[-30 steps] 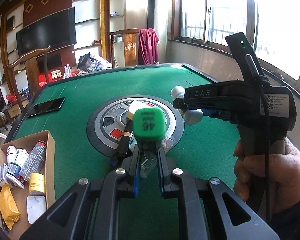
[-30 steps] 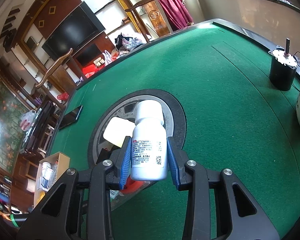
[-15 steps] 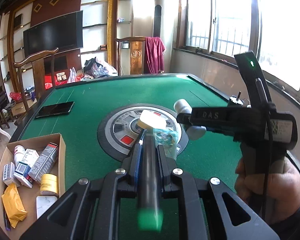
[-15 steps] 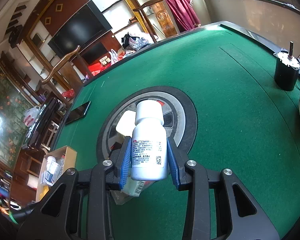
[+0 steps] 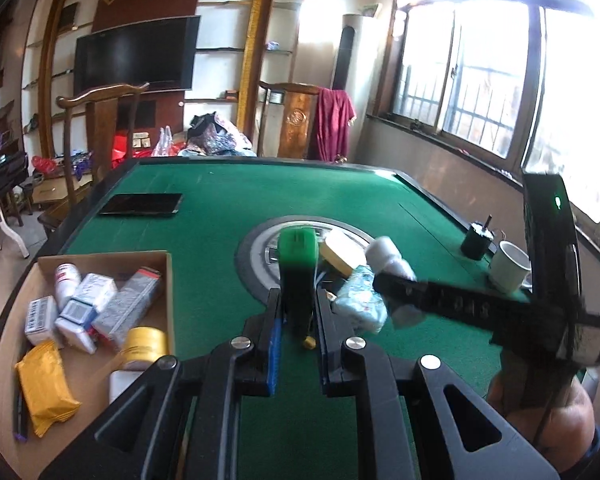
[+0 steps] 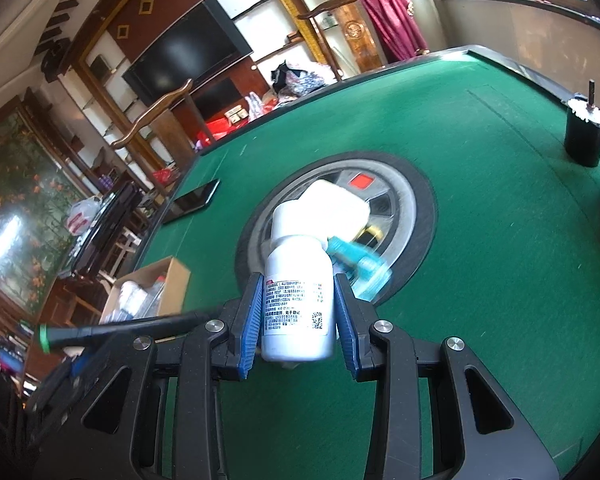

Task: Organize objects
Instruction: 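Carry the green-capped marker over the box with the left tool while the right tool carries the bottle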

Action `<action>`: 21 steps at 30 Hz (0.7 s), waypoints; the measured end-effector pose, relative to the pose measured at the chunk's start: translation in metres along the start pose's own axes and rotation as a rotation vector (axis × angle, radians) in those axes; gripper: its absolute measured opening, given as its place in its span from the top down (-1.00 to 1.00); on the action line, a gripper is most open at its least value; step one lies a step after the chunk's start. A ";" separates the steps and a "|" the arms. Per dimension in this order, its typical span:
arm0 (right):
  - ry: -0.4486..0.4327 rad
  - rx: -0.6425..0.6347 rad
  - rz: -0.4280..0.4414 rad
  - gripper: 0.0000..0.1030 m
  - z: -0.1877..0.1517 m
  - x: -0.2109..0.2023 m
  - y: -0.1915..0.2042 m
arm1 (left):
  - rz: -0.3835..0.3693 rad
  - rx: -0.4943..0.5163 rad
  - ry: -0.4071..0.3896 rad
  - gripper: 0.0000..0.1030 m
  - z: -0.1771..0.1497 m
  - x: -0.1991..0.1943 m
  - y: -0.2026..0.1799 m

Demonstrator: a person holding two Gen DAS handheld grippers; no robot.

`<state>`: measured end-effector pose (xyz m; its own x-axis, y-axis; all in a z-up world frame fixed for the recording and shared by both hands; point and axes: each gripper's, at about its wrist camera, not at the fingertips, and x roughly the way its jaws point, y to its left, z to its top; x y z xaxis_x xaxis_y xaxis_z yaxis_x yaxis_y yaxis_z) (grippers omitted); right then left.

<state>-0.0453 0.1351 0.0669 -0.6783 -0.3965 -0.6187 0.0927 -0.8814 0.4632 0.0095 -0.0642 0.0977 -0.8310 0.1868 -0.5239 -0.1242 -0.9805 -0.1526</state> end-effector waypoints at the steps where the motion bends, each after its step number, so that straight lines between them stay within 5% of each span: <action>1: 0.009 -0.012 0.010 0.34 -0.005 0.000 0.005 | 0.005 -0.007 -0.011 0.74 -0.001 -0.007 0.005; 11: 0.107 -0.164 0.134 0.34 -0.054 0.008 0.079 | 0.074 -0.115 -0.018 0.70 -0.016 -0.051 0.074; 21: 0.214 -0.323 0.225 0.34 -0.100 0.027 0.153 | 0.009 -0.275 0.043 0.68 -0.039 -0.063 0.143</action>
<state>0.0235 -0.0362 0.0574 -0.4518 -0.6021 -0.6584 0.4672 -0.7883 0.4004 0.0647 -0.2138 0.0764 -0.8069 0.1866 -0.5604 0.0398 -0.9295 -0.3667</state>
